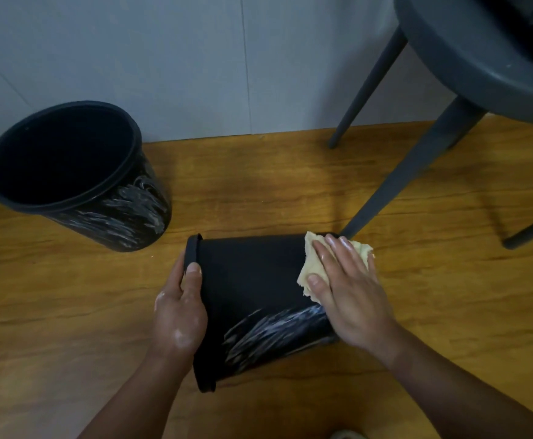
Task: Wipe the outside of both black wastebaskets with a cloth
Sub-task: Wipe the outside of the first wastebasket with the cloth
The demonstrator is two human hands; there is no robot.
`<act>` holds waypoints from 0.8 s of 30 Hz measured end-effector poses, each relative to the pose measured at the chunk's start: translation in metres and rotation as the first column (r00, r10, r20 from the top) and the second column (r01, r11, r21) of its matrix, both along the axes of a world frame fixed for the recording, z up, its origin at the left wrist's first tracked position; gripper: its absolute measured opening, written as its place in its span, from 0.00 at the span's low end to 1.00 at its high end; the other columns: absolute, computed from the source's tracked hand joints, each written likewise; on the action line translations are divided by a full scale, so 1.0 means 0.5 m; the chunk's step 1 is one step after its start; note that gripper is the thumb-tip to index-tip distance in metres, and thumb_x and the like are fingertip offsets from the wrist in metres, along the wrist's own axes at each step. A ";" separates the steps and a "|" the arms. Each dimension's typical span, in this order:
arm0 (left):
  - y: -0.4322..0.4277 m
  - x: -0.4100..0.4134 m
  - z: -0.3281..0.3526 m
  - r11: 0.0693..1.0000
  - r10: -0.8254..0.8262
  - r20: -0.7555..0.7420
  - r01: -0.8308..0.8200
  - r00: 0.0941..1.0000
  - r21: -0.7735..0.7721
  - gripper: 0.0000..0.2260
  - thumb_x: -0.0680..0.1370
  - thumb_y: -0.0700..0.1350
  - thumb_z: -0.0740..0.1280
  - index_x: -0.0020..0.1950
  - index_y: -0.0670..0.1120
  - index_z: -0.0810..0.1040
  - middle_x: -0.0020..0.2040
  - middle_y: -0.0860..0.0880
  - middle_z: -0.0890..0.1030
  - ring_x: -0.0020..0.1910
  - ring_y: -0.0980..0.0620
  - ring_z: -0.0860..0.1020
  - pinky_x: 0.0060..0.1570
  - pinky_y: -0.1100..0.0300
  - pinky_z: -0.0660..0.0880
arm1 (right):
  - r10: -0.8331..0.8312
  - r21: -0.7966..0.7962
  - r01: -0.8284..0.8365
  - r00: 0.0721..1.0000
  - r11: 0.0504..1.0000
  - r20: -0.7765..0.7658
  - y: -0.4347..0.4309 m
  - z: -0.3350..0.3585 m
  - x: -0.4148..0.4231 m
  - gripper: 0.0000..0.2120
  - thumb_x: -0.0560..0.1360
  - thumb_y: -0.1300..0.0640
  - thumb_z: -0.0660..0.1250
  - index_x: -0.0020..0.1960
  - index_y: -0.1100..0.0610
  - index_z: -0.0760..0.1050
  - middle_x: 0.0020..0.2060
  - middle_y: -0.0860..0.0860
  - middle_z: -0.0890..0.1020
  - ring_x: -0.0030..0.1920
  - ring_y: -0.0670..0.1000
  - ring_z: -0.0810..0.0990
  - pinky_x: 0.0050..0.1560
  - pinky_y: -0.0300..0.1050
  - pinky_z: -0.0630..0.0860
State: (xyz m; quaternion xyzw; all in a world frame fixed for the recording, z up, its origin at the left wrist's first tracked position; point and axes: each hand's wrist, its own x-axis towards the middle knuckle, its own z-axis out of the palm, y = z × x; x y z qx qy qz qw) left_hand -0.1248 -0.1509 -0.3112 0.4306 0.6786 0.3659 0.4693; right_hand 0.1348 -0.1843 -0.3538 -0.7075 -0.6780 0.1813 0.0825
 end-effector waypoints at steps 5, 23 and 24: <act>-0.047 0.010 0.009 0.999 -0.008 -0.135 0.014 0.991 0.044 0.22 0.84 0.57 0.52 0.79 0.62 0.60 0.50 0.64 0.76 0.46 0.73 0.76 0.56 0.56 0.73 | -0.063 0.032 0.066 0.995 0.997 -0.080 0.026 0.000 -0.009 0.33 0.81 0.33 0.37 0.82 0.45 0.51 0.82 0.46 0.53 0.81 0.47 0.45 0.79 0.61 0.51; -0.024 -0.007 0.010 0.992 -0.066 -0.294 0.094 0.954 0.082 0.21 0.84 0.54 0.52 0.78 0.57 0.64 0.54 0.59 0.74 0.46 0.62 0.72 0.47 0.60 0.70 | 0.208 -0.149 -0.235 0.962 0.961 -0.176 0.090 0.039 0.080 0.33 0.81 0.33 0.41 0.79 0.46 0.63 0.79 0.41 0.62 0.79 0.37 0.52 0.79 0.40 0.48; -0.023 -0.007 0.008 0.992 -0.065 -0.292 0.094 0.954 0.087 0.22 0.84 0.54 0.52 0.79 0.56 0.64 0.56 0.58 0.73 0.50 0.58 0.73 0.50 0.58 0.70 | 0.218 -0.182 -0.256 0.954 0.950 -0.204 0.089 0.037 0.085 0.32 0.81 0.34 0.42 0.81 0.46 0.58 0.81 0.41 0.58 0.79 0.36 0.48 0.79 0.41 0.47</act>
